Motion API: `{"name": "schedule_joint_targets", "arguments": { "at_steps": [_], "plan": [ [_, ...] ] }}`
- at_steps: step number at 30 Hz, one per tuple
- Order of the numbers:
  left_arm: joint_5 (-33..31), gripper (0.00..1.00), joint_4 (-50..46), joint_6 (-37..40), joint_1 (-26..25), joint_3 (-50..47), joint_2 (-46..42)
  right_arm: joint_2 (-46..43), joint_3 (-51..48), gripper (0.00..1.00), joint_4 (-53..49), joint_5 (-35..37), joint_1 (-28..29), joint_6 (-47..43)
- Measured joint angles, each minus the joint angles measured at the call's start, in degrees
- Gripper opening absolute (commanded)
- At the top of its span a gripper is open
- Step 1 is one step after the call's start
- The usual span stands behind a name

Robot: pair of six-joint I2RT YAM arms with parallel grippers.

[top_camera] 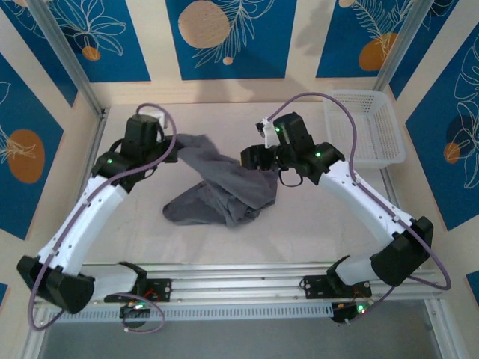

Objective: Fold the inside-out t-shirt

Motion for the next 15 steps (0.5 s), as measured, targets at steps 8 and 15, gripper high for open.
{"name": "schedule_joint_targets", "arguments": {
  "at_steps": [8, 15],
  "plan": [
    [-12.13, 0.54, -5.49, -11.28, 14.23, -15.69, -4.00, -1.68, -0.98, 0.55, -0.55, -4.02, -6.62, 4.02],
    [1.22, 0.60, 2.99, -12.61, 6.78, -6.71, -0.57, -0.79, -5.27, 0.55, -2.12, -5.92, -13.99, 11.15]
  ]
}}
